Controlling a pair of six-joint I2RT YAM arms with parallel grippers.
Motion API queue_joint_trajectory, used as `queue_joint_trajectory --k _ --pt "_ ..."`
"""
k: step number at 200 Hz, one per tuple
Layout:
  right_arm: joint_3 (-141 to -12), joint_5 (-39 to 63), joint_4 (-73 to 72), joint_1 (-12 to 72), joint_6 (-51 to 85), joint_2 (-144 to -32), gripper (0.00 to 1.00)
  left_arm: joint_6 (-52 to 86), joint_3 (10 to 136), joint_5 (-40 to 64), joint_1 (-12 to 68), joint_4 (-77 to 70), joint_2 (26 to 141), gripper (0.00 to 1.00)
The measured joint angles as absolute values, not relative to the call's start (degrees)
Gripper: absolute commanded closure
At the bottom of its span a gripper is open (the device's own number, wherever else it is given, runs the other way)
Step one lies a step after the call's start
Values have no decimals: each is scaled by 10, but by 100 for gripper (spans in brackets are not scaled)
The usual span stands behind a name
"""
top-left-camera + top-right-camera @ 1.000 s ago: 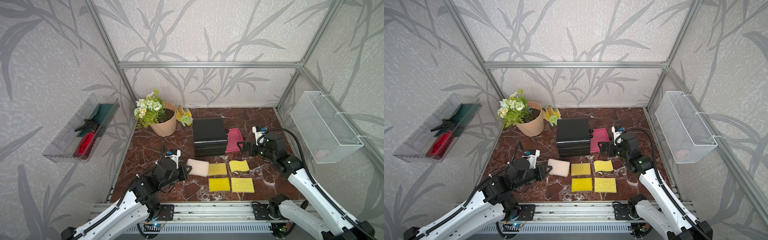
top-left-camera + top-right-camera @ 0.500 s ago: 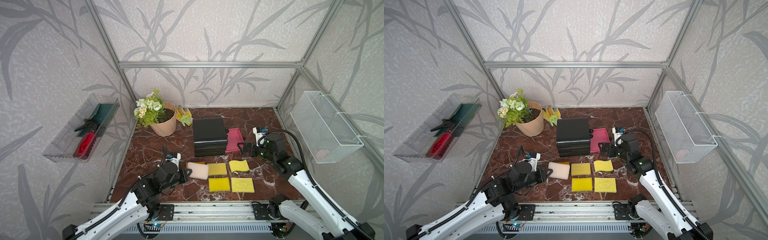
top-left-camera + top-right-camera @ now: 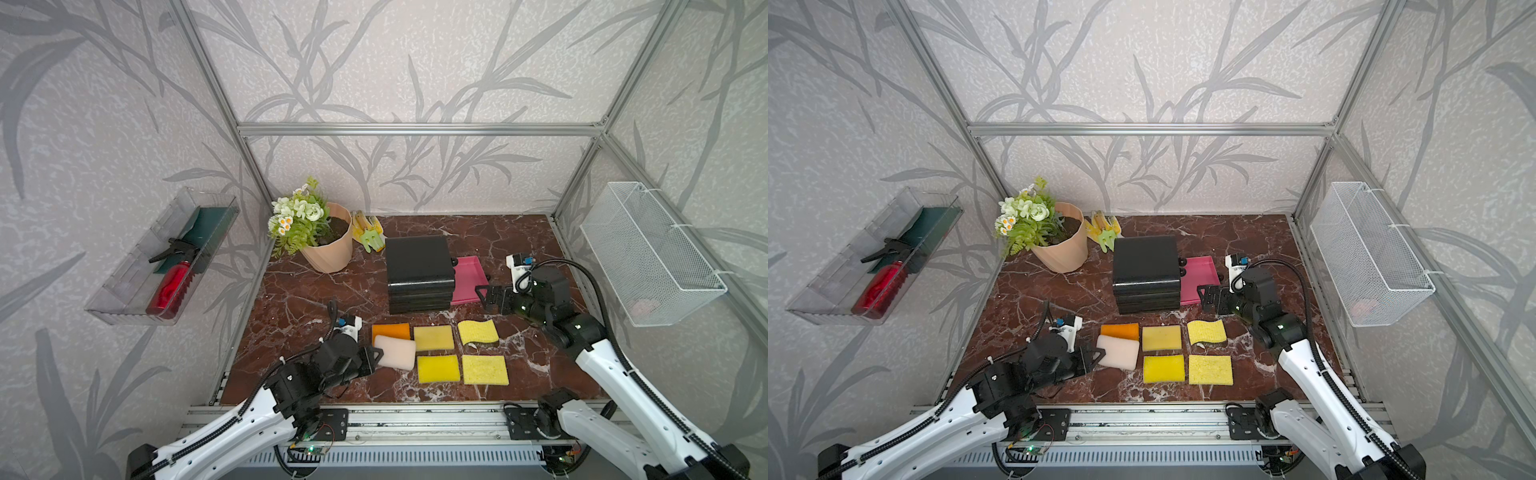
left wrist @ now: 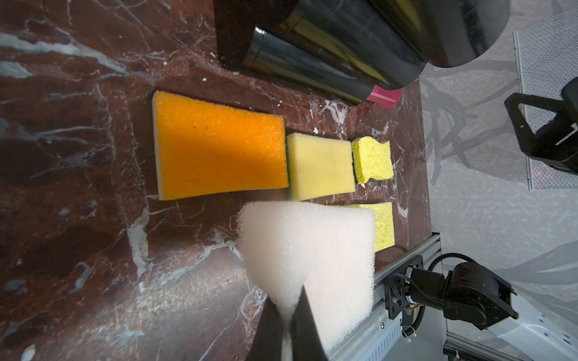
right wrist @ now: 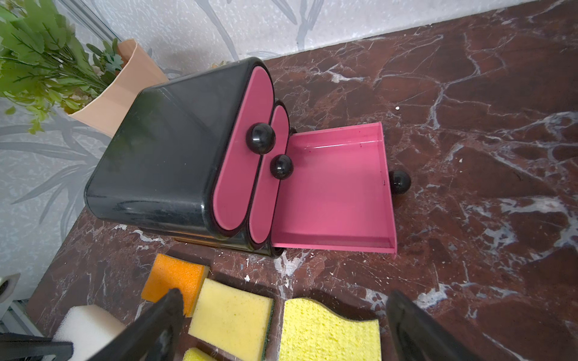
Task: Take the sponge out of the drawer
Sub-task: Place the sponge at the center of the board.
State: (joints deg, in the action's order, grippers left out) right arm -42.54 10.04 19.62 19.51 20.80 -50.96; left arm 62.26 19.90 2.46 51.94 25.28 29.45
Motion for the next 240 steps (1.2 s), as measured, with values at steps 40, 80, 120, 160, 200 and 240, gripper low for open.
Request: queue_joint_trajectory --k 40,80,120,160,200,240 --pt "-422 95 195 195 212 -511 1 657 154 13 531 230 297 100" --pt "-418 94 195 195 213 -517 1 686 128 0 547 204 300 100" --pt "-416 94 195 195 213 -519 1 711 110 -10 565 186 304 100" --pt "-413 94 195 195 213 -522 1 731 106 -24 581 167 320 100" --pt "-412 93 195 195 213 -522 1 756 91 -42 595 158 329 100" --pt "-412 90 195 195 213 -525 1 773 89 -54 603 159 328 100"
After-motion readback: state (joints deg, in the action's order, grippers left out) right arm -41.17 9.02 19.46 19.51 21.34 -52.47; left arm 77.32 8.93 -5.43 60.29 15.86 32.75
